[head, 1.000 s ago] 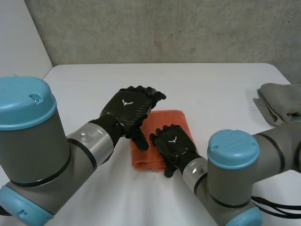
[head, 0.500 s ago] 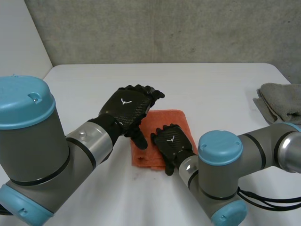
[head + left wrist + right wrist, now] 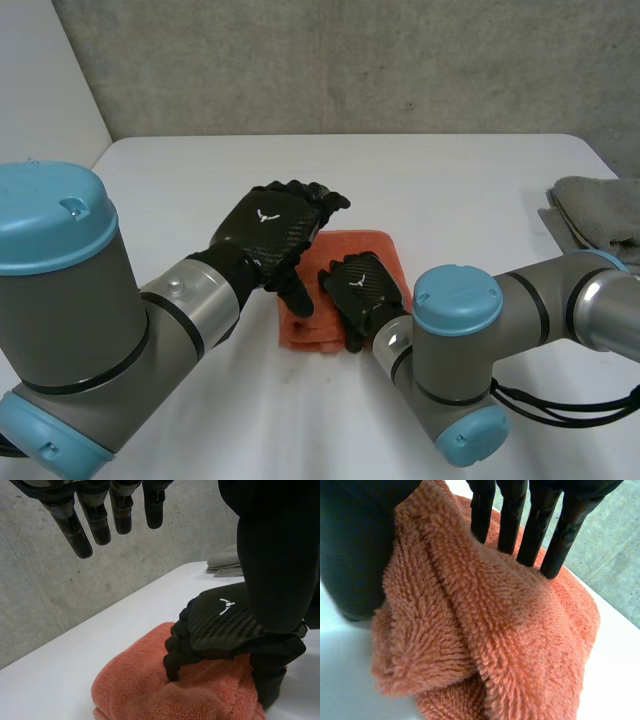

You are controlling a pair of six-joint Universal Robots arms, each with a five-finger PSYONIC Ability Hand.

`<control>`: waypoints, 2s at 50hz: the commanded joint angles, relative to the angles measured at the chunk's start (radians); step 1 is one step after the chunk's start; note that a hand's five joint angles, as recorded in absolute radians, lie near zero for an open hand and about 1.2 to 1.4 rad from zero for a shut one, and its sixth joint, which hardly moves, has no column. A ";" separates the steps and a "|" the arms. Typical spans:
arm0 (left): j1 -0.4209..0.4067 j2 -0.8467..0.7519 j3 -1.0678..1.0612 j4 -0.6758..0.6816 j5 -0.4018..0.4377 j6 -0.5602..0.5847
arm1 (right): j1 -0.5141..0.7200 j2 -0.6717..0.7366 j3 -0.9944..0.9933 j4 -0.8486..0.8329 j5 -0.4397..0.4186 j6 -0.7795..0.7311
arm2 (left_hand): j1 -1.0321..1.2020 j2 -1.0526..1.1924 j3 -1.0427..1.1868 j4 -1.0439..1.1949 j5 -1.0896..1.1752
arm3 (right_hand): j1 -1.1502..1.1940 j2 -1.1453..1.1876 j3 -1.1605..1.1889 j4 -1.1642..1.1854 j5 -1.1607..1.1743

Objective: Fold the laundry.

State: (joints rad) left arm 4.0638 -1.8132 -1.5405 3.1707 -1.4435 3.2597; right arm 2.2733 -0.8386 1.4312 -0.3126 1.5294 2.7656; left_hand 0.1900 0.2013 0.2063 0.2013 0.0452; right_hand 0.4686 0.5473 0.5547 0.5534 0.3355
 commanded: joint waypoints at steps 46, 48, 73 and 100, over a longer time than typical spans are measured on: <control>0.009 0.009 -0.010 0.008 -0.002 -0.002 | -0.520 -0.132 -0.032 0.253 -0.207 -0.501 | -0.012 -0.023 -0.028 -0.023 -0.041 | 0.928 0.849 0.842 0.843 0.886; 0.009 0.009 -0.010 0.011 -0.002 -0.002 | -0.535 -0.126 -0.037 0.251 -0.228 -0.508 | -0.012 -0.023 -0.028 -0.023 -0.041 | 0.928 0.849 0.842 0.843 0.886; 0.020 0.006 -0.015 0.015 -0.003 -0.002 | -0.787 -0.047 -0.663 0.015 -0.321 -0.175 | -0.012 -0.023 -0.028 -0.023 -0.041 | 0.928 0.849 0.842 0.843 0.886; 0.021 -0.003 -0.018 0.017 -0.003 -0.003 | -1.057 0.162 -0.469 0.058 -0.632 -0.238 | -0.012 -0.023 -0.028 -0.023 -0.041 | 0.928 0.849 0.842 0.843 0.886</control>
State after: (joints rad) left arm 4.0850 -1.8163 -1.5585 3.1877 -1.4465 3.2574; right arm 1.2371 -0.6807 0.9721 -0.2877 0.9071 2.5409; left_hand 0.1900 0.2013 0.2064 0.2013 0.0453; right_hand 0.8736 1.1540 1.1596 1.1849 0.9259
